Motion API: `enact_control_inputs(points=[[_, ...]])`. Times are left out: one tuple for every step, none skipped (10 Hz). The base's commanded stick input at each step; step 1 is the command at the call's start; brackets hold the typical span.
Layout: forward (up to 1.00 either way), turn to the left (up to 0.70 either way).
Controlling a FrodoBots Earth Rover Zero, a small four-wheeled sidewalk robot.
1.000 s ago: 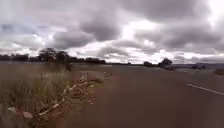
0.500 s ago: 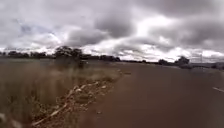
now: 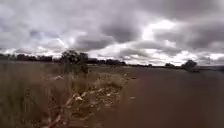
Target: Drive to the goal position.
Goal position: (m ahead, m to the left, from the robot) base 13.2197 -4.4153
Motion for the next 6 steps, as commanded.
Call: enact_control_inputs(points=[[0.85, 0.04], [0.85, 0.04], [0.85, 0.04], [0.85, 0.04], [0.85, 0.04], [0.85, 0.04]])
